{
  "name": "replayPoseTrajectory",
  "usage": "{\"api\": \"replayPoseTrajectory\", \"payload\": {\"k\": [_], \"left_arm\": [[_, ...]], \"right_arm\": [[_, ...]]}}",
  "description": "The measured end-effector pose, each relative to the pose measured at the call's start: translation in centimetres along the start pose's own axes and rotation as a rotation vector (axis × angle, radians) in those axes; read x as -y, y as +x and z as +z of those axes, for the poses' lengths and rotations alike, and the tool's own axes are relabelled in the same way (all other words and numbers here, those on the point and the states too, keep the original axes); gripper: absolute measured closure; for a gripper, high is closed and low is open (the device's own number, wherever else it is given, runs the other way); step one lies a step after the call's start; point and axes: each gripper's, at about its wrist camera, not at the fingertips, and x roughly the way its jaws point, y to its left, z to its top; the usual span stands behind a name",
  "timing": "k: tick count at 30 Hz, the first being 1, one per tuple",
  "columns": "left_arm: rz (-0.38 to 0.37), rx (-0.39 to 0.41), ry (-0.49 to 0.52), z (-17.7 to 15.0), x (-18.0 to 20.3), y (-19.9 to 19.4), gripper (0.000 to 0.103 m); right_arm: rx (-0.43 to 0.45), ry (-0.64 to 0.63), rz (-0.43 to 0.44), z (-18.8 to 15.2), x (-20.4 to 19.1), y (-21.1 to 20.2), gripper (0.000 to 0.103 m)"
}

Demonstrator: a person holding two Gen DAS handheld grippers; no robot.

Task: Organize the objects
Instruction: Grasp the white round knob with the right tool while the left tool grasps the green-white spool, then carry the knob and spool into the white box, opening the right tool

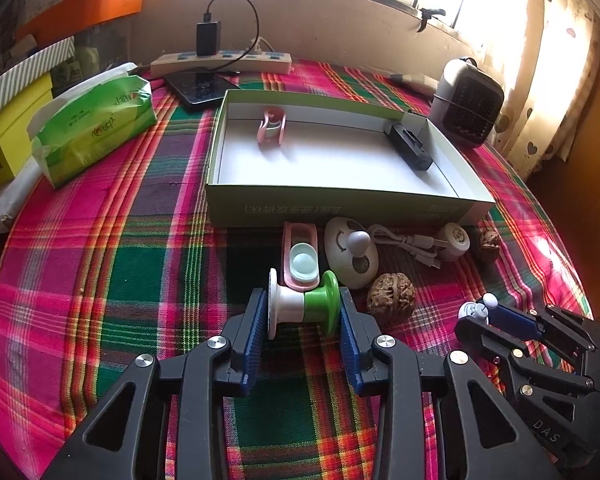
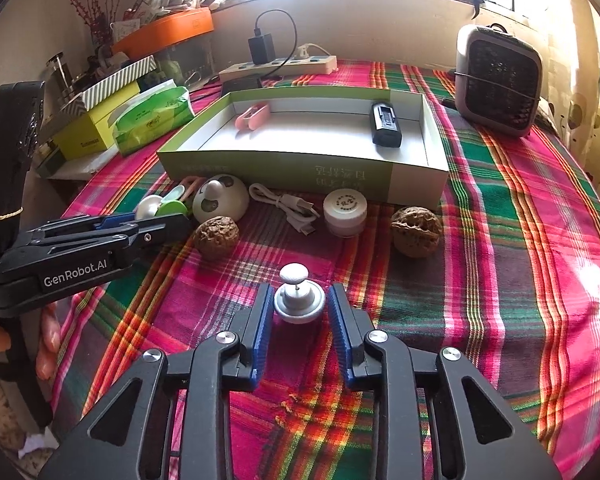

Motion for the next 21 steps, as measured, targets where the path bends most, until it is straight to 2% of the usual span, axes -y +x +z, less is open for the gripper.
{"api": "replayPoseTrajectory", "payload": {"k": [21], "left_arm": [[0.015,0.02,0.013,-0.13,-0.17,-0.86,0.071]], "right_arm": [[0.018,0.004,-0.006,-0.11,0.06,-0.38,0.076]]}}
